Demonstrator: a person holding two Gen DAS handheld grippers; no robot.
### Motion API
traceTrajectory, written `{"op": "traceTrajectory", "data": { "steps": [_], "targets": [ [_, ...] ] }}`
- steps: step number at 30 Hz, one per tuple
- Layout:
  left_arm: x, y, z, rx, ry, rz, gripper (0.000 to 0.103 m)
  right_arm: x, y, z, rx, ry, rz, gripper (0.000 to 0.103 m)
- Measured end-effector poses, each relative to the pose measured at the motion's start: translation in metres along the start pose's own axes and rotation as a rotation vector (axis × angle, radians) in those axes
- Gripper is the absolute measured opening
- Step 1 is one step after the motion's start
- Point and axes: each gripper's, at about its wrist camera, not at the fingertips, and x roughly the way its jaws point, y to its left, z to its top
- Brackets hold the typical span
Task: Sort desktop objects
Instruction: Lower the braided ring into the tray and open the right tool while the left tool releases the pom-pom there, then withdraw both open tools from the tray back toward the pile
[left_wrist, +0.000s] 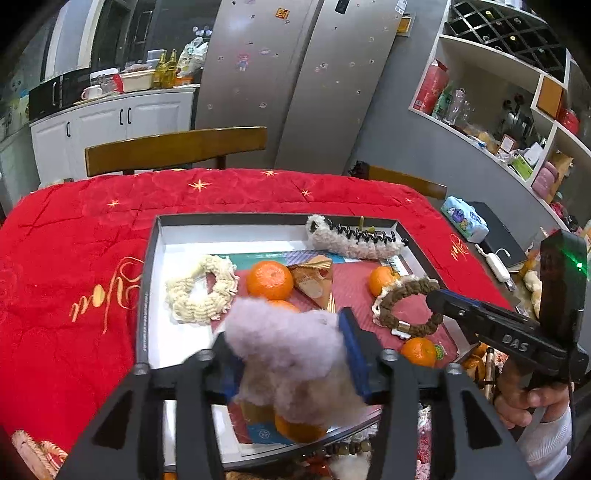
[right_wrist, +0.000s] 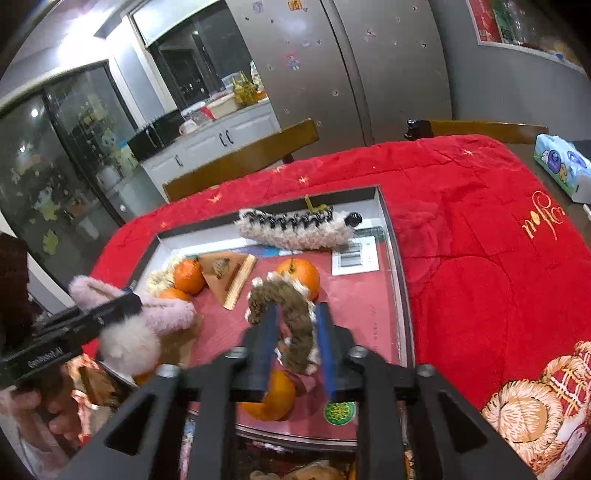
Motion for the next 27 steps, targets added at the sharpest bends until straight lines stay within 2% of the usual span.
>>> {"op": "traceTrajectory", "data": {
  "steps": [1, 3, 5, 6, 7, 10, 20, 27],
  "targets": [
    [-0.003, 0.000, 0.001, -0.002, -0.007, -0.002, 0.072, -0.002, 0.000, 0.001, 0.000, -0.009, 0.002, 0.050],
    [-0.007, 0.000, 0.002, -0.001, -0.021, 0.000, 0.088, -0.009, 0.000, 0.004, -0.003, -0.036, 0.002, 0.055],
    [-0.014, 0.000, 0.005, -0.003, -0.050, 0.001, 0.098, -0.016, -0.002, 0.008, 0.019, -0.061, 0.030, 0.068],
    [-0.017, 0.001, 0.006, -0.007, -0.062, -0.001, 0.103, -0.020, -0.004, 0.010, 0.032, -0.076, 0.040, 0.085],
    [-0.021, 0.002, 0.007, -0.012, -0.071, -0.001, 0.103, -0.024, -0.005, 0.011, 0.044, -0.096, 0.044, 0.103],
    [-0.031, 0.005, 0.012, -0.018, -0.106, 0.021, 0.103, -0.037, -0.007, 0.014, 0.068, -0.166, 0.058, 0.103],
    [-0.062, -0.002, 0.018, 0.015, -0.185, 0.090, 0.103, -0.058, 0.009, 0.022, 0.014, -0.189, 0.065, 0.103],
    [-0.098, -0.020, 0.023, 0.060, -0.260, 0.156, 0.103, -0.090, 0.030, 0.025, -0.039, -0.249, 0.044, 0.103]
  ]
}}
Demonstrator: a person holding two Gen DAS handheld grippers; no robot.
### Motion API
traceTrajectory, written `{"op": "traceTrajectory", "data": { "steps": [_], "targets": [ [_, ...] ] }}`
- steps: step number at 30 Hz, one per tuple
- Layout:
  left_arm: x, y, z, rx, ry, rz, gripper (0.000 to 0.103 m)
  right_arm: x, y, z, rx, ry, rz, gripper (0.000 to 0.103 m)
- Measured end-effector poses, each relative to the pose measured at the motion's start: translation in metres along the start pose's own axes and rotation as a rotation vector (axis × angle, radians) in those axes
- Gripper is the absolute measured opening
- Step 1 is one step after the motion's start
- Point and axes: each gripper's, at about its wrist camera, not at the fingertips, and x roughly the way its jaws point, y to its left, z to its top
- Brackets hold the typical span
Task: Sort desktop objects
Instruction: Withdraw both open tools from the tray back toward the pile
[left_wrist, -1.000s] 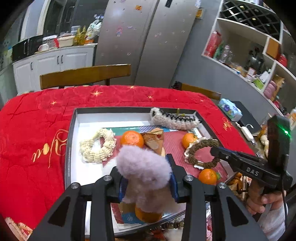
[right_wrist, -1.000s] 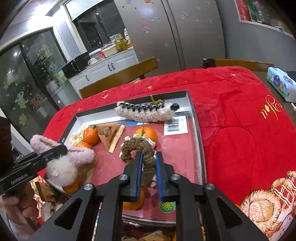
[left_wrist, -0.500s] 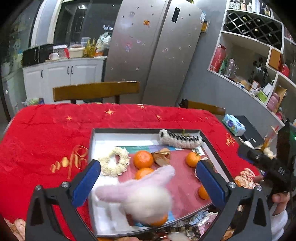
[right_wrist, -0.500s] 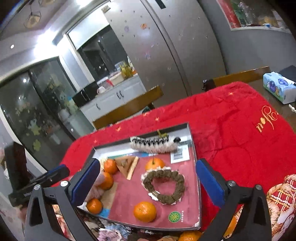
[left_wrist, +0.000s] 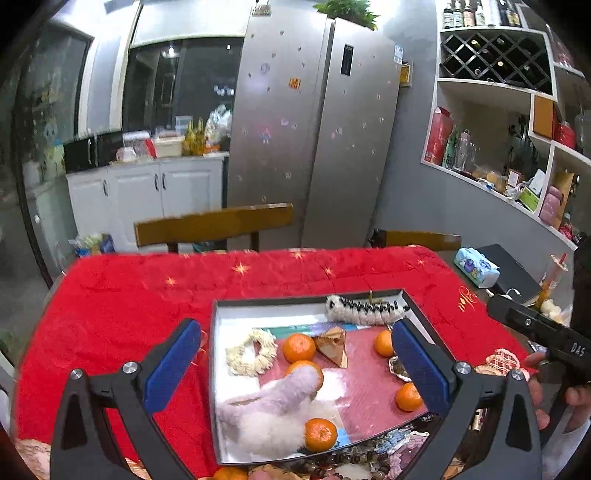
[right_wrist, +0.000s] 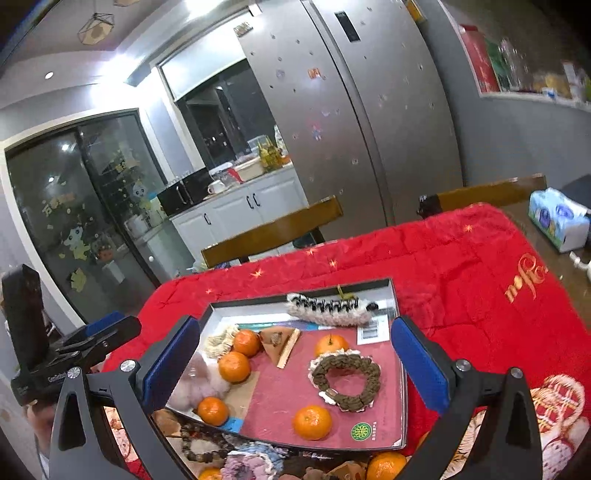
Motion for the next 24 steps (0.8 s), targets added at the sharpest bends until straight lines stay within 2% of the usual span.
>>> {"op": "traceTrajectory", "data": {
  "steps": [15, 24],
  "targets": [
    [-0.126, -0.019, 0.020, 0.050, -0.171, 0.077, 0.103, -0.097, 0.032, 0.012, -0.043, -0.129, -0.047, 0.103],
    [-0.181, -0.027, 0.006, 0.075, -0.197, 0.080, 0.103, -0.137, 0.052, -0.001, -0.066, -0.160, -0.047, 0.103]
  ]
}}
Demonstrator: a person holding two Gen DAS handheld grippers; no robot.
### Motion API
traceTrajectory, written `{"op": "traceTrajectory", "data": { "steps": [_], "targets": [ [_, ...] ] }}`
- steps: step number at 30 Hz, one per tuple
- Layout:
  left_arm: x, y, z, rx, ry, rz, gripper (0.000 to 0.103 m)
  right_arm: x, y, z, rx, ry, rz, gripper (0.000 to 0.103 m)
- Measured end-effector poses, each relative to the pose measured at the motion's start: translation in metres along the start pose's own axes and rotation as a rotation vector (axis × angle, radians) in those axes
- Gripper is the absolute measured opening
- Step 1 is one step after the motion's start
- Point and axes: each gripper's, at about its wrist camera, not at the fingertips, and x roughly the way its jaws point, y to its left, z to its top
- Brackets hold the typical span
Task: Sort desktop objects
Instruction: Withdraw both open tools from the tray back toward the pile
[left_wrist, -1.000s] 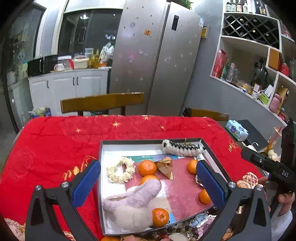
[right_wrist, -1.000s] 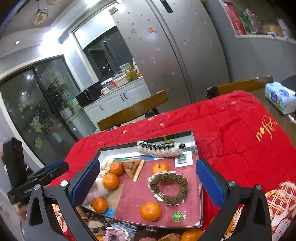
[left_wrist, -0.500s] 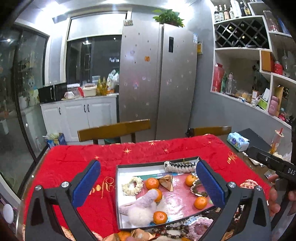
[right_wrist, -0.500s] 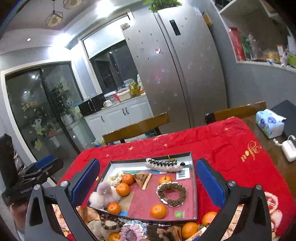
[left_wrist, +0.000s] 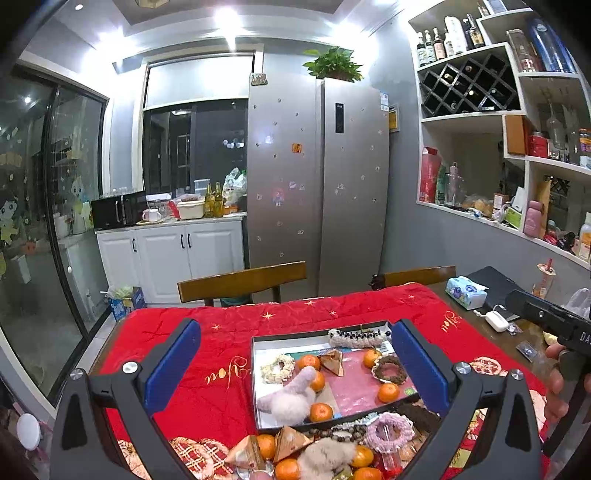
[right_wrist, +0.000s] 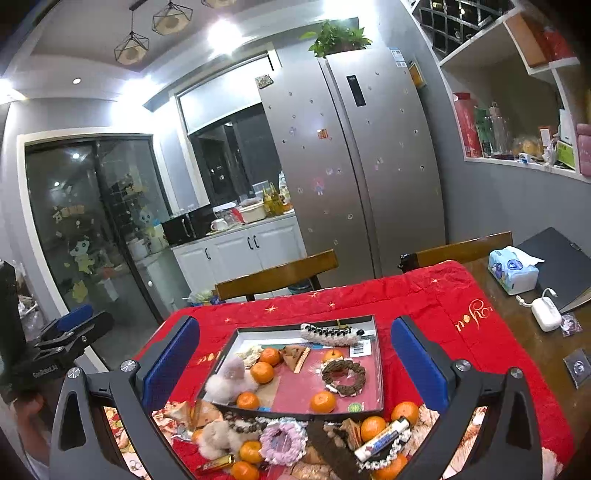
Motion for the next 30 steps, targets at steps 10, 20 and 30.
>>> {"op": "traceTrajectory", "data": {
  "steps": [10, 20, 30],
  "targets": [
    [-0.036, -0.012, -0.026, 0.054, -0.004, -0.021, 0.103, -0.032, 0.006, -0.031, 0.002, 0.004, -0.025, 0.103],
    [-0.008, -0.012, -0.090, 0.114, 0.125, -0.052, 0.103, -0.036, -0.004, -0.082, 0.060, 0.014, -0.093, 0.103],
    [0.028, -0.017, -0.154, 0.133, 0.300, -0.170, 0.103, 0.007, -0.007, -0.125, 0.075, 0.173, -0.114, 0.103]
  ]
}}
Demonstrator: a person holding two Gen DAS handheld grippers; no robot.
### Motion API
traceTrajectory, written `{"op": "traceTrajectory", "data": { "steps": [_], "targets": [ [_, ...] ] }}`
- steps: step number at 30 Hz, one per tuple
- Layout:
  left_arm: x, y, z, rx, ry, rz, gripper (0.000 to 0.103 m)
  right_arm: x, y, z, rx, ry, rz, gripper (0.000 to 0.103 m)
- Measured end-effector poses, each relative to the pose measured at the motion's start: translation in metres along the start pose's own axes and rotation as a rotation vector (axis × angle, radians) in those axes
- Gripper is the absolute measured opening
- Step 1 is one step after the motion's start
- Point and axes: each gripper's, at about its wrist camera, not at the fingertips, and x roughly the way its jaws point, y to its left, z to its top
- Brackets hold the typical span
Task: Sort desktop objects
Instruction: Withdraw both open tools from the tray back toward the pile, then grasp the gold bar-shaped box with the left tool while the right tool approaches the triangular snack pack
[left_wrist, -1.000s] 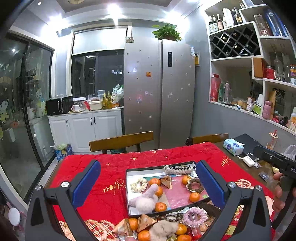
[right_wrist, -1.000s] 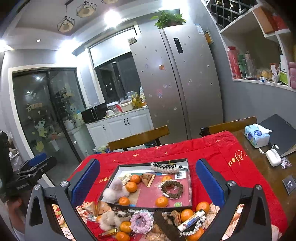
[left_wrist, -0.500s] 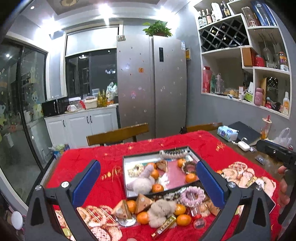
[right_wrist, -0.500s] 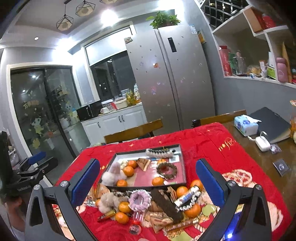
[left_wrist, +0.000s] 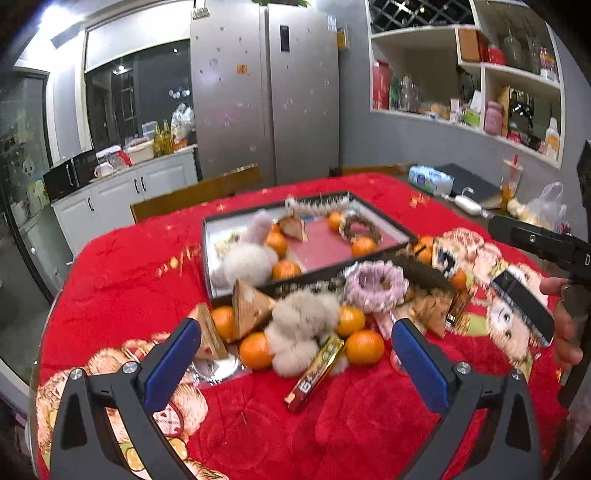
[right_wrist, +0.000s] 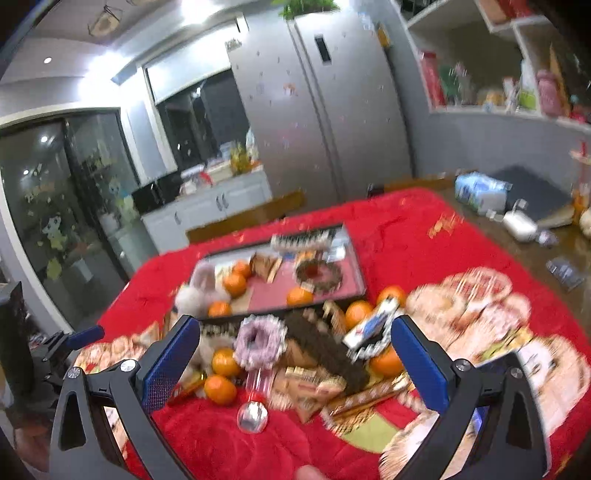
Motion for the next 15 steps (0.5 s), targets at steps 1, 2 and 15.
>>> {"op": "traceTrajectory", "data": {
  "steps": [1, 2, 15],
  "targets": [
    [0.005, 0.000, -0.004, 0.000, 0.012, -0.015, 0.103, 0.005, -0.002, -0.004, 0.012, 0.016, -0.001, 0.103],
    [0.010, 0.000, -0.005, 0.000, 0.023, -0.028, 0.103, 0.010, -0.004, -0.009, 0.025, 0.035, 0.002, 0.103],
    [0.057, -0.015, -0.022, 0.095, 0.132, -0.172, 0.103, 0.043, -0.022, -0.037, 0.108, 0.173, 0.008, 0.103]
  ]
}}
